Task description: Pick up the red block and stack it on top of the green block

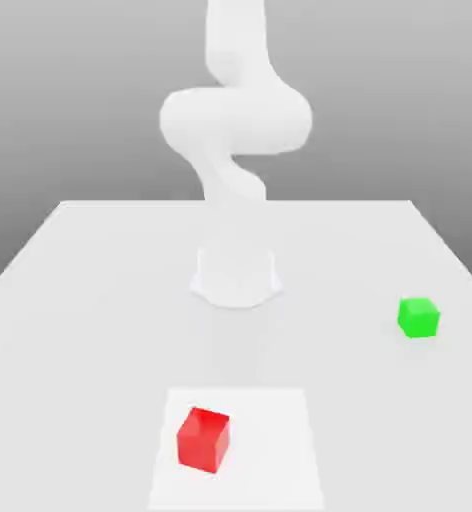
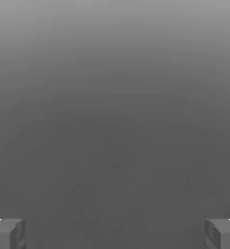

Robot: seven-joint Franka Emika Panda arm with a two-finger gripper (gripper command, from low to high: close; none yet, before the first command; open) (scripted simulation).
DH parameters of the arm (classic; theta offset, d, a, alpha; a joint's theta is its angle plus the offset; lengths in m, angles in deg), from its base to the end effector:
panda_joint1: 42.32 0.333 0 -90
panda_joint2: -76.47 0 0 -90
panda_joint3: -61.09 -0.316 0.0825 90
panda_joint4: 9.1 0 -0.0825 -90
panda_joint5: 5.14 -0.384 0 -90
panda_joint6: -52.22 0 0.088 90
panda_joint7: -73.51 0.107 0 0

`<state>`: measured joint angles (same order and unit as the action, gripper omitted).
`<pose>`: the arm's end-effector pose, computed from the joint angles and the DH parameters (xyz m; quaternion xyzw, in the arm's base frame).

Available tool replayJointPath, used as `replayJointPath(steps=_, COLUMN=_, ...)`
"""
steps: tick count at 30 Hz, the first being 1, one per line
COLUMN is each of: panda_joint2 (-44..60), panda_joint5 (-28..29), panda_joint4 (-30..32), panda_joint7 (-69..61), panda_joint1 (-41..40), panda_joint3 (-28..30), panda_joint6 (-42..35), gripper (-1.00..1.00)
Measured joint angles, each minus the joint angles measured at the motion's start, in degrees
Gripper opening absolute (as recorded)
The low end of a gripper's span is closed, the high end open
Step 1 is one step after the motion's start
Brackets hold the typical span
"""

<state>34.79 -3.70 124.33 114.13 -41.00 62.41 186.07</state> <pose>0.3749 -0.0034 0.6741 -0.8769 0.3194 -0.3380 0.1215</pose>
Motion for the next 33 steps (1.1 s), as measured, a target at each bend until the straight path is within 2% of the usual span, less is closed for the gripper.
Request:
replayJointPath(steps=10, panda_joint2=16.59, panda_joint5=3.8, panda_joint4=6.64, panda_joint7=-22.52, panda_joint1=5.05, panda_joint3=6.75, panda_joint6=8.32, gripper=0.0)
replayJointPath(steps=17, panda_joint2=28.1, panda_joint5=3.28, panda_joint4=11.24, panda_joint7=-40.29, panda_joint1=7.92, panda_joint3=11.45, panda_joint6=14.15, gripper=0.0)
replayJointPath(steps=26, panda_joint2=43.34, panda_joint5=-2.74, panda_joint4=17.17, panda_joint7=-66.97, panda_joint1=8.7, panda_joint3=13.47, panda_joint6=21.69, gripper=0.0)
replayJointPath(steps=33, panda_joint2=57.13, panda_joint5=-11.0, panda_joint4=17.03, panda_joint7=-78.59, panda_joint1=4.3, panda_joint3=7.68, panda_joint6=31.72, gripper=0.0)
